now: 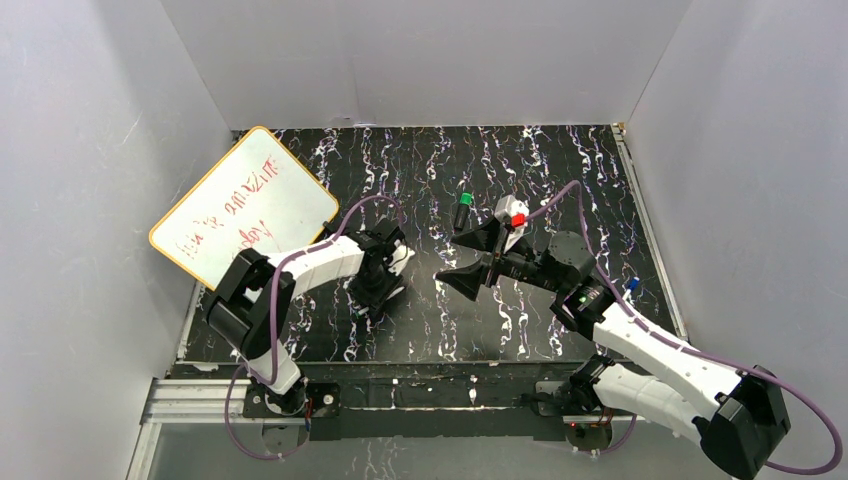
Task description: Insert the pens into the pen caps
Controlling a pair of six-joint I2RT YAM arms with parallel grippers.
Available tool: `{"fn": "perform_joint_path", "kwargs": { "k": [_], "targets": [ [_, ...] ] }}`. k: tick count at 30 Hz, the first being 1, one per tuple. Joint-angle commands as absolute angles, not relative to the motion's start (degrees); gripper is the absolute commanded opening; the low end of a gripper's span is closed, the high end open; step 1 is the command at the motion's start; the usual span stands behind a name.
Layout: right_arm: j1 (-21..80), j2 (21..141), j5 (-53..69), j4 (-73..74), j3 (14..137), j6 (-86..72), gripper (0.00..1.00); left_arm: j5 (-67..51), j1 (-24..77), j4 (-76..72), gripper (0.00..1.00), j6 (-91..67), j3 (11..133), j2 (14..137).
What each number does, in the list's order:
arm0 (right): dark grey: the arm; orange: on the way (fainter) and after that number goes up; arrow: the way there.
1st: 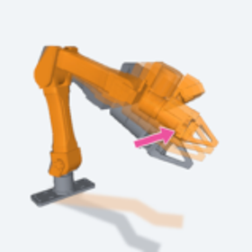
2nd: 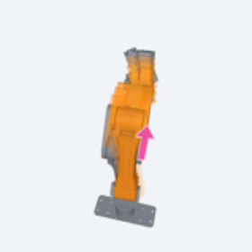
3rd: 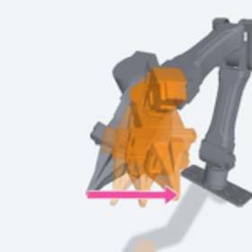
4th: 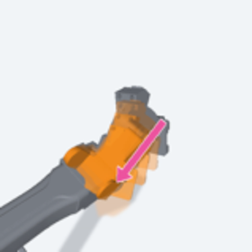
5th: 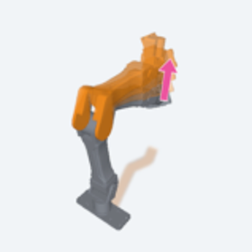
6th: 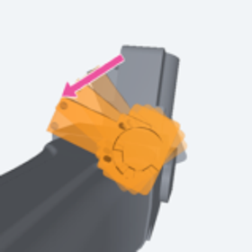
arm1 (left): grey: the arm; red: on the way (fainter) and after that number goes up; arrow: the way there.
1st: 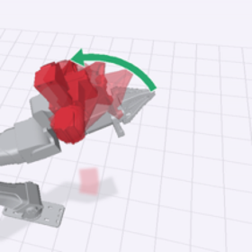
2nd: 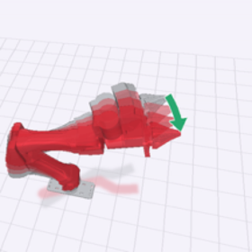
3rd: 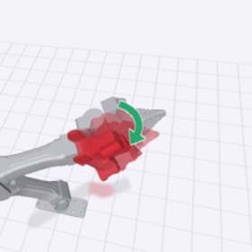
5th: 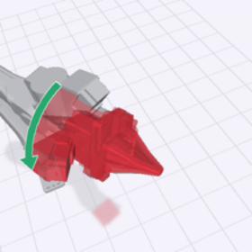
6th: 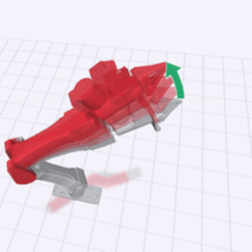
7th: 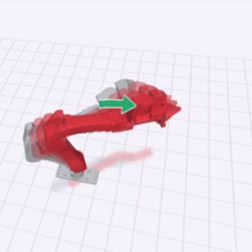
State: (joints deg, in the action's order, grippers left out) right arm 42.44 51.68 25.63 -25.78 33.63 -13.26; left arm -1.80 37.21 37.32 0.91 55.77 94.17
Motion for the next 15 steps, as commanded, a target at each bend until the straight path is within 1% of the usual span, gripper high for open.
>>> {"fn": "perform_joint_path", "kwargs": {
  "k": [1,4,6,8,9,10,14,15],
  "targets": [
    [42.32,50.17,25.15,-26.09,35.22,-12.39,0.99,-0.86,37.99,38.02,0.29,0.45,54.57,94.65],
    [42.28,50.24,24.98,-26.1,35.24,-12.39,0.99,-0.79,38.37,37.52,0.26,0.42,53.94,94.75],
    [42.28,50.27,24.88,-26.1,35.29,-12.39,0.99,-0.79,38.59,37.4,0.2,0.41,53.79,94.98],
    [42.32,50.34,24.54,-26.0,35.23,-12.47,0.99,-0.79,38.67,37.39,0.13,0.43,53.91,94.97],
    [42.28,50.21,24.0,-26.05,35.13,-12.55,0.99,0.53,38.73,37.36,0.06,0.41,54.02,94.81],
    [42.28,50.1,22.96,-26.14,35.07,-12.87,0.99,0.91,38.74,37.32,0.01,0.44,54.24,94.44],
    [42.02,49.03,13.76,-28.97,32.53,-15.97,0.99,0.67,38.74,35.08,0.0,0.41,55.88,90.9],
    [41.81,48.76,13.1,-30.38,31.7,-17.25,0.99,0.19,38.76,34.54,0.0,0.44,56.69,89.75]
  ]
}}
